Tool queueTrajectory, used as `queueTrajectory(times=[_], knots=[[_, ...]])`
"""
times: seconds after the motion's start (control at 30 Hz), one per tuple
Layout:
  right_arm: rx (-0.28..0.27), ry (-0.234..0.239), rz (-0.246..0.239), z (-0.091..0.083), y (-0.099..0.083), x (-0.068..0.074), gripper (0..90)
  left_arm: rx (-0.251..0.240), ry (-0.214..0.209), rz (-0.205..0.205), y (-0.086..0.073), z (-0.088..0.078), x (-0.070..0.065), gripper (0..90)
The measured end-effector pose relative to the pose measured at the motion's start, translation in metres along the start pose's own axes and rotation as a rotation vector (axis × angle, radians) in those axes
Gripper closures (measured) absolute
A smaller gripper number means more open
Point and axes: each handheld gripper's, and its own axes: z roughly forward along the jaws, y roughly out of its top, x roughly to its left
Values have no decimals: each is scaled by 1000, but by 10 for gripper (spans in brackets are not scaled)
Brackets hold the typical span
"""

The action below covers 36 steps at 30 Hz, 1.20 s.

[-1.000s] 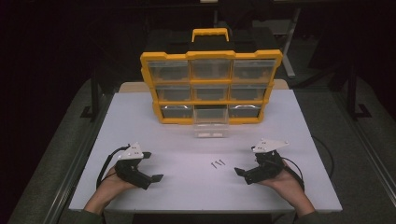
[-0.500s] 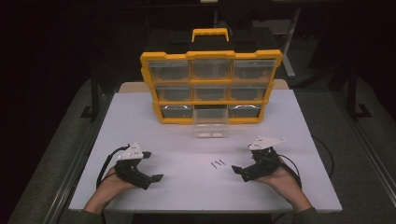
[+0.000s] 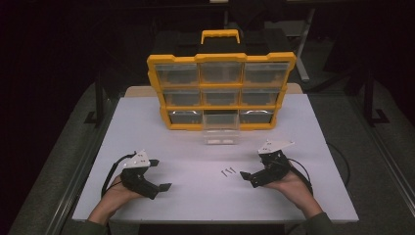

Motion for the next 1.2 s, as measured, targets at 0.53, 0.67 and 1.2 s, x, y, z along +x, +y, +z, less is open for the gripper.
queueTrajectory(times=[0.53, 0.67, 1.2], knots=[[34, -3, -8, 7, 11, -1, 0, -11, -8, -9, 0, 0, 0, 2], [38, -9, -9, 8, 13, 0, 0, -11, -10, -10, 0, 0, 0, 3], [82, 0, -26, 23, 25, 3, 0, -21, -13, -14, 0, -1, 1, 2]])
